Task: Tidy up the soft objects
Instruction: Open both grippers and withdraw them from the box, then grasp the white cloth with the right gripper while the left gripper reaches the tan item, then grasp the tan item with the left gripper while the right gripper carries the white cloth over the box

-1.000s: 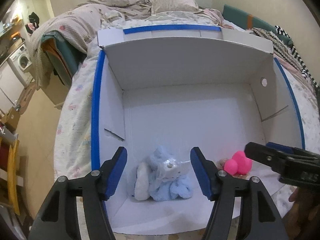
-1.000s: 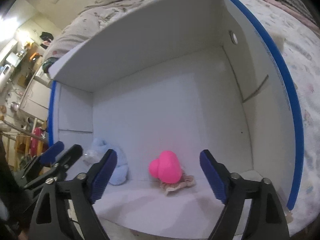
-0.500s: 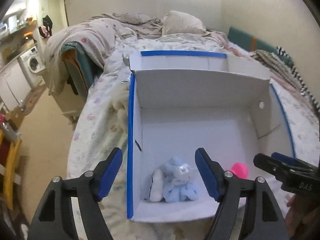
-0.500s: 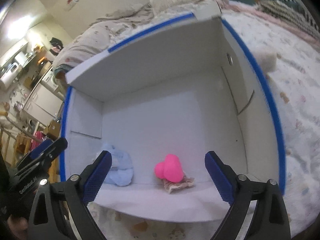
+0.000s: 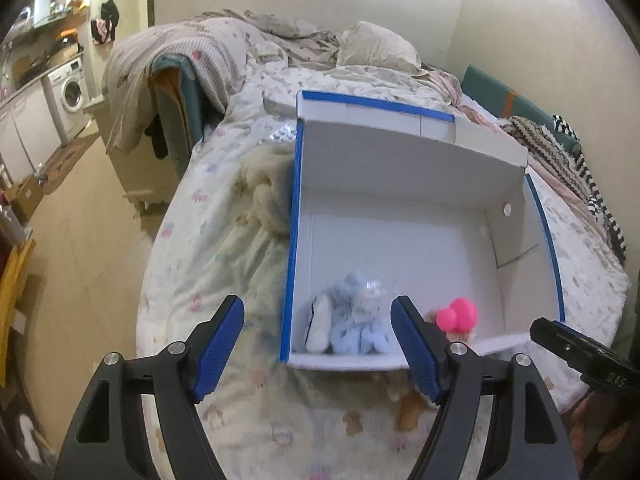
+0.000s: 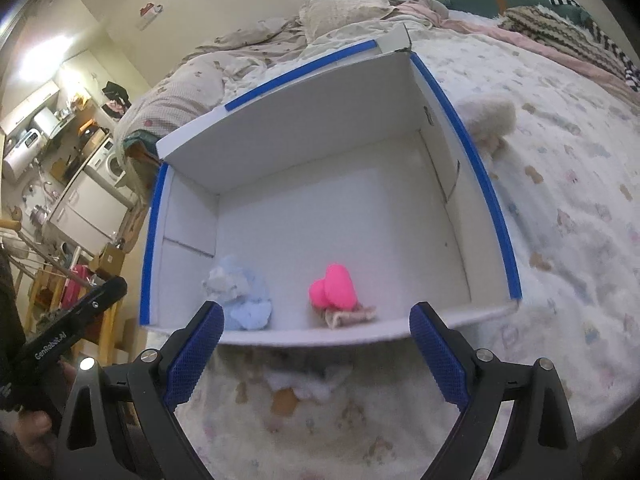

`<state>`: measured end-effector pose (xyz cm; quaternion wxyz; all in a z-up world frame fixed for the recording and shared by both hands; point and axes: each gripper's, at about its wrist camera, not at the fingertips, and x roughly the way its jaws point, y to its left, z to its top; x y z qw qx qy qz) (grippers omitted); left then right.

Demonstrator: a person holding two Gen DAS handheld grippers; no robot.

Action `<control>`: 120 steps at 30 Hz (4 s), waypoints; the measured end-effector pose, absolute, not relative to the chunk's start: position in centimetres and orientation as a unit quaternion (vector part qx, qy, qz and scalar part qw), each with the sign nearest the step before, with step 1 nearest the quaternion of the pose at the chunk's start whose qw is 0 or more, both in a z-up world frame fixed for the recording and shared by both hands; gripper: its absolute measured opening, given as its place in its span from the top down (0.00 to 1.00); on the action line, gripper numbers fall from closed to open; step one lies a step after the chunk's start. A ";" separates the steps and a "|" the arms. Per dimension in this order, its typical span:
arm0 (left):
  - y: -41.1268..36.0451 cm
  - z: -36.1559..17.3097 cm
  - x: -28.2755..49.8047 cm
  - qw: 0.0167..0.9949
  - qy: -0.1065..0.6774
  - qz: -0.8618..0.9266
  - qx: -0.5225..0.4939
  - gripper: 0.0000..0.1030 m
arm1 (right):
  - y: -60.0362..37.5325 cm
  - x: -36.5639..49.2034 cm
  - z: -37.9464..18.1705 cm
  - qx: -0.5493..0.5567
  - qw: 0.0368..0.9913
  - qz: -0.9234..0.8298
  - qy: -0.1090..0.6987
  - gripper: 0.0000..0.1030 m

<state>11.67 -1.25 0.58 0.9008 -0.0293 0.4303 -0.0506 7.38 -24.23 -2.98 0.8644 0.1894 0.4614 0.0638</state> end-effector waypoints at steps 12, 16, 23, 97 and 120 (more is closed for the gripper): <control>0.9 -1.5 8.0 0.881 0.467 -0.043 -0.059 0.29 | -24.4 4.6 -4.8 0.220 0.844 0.069 0.485 0.03; 2.0 -2.2 7.7 0.877 0.476 -0.032 -0.064 0.29 | -24.2 5.2 -6.1 0.243 0.824 0.072 0.506 0.03; 3.0 -3.7 8.0 0.860 0.504 -0.020 -0.073 0.29 | -22.3 6.8 -10.8 0.274 0.766 0.073 0.577 0.03; -5.2 -10.5 7.5 0.776 0.617 -0.134 -0.003 0.93 | -25.9 3.6 -7.1 0.261 0.809 0.056 0.524 0.75; -3.2 -0.6 6.6 0.880 0.467 -0.087 -0.030 0.93 | -23.3 4.0 -3.2 0.232 0.833 0.097 0.493 0.75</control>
